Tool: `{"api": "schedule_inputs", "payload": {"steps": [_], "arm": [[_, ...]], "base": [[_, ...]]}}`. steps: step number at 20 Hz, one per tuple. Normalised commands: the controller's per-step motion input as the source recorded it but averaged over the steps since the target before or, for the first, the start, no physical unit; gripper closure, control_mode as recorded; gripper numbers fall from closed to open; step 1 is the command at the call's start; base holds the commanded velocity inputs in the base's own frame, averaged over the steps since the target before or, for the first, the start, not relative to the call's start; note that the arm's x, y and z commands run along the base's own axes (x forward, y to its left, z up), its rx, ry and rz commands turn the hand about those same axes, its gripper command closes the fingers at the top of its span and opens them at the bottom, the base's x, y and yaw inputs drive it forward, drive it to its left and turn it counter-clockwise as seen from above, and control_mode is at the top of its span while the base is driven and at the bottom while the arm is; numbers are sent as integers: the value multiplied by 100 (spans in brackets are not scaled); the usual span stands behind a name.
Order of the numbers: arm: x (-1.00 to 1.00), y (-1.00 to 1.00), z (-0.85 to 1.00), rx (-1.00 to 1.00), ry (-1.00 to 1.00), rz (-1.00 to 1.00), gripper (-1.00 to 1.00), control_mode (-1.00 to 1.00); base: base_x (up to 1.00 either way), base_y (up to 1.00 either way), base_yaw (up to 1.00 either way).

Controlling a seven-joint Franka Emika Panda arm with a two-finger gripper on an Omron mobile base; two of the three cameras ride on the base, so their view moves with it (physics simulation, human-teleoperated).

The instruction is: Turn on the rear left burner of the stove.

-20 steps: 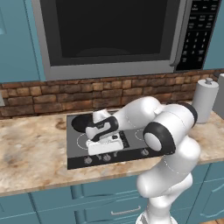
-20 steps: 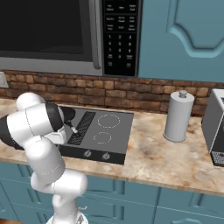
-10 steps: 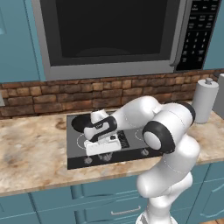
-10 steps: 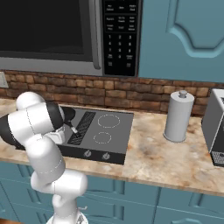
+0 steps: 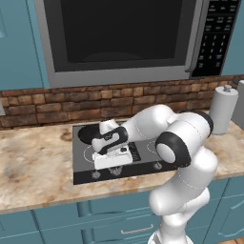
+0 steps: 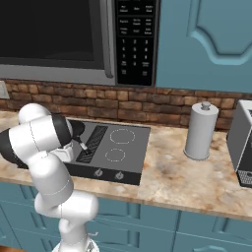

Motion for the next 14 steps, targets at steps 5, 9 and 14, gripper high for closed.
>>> {"api": "schedule_inputs", "payload": {"steps": [5,9,14], "arm": [[-20,-2,-15,0,-6,5,100,-100],[-4,-19,-34,0,-19,44,100,-100],[0,-4,-31,1,-16,69,100,-100]], "base": [[0,0,0],[0,0,0],[0,0,0]]}}
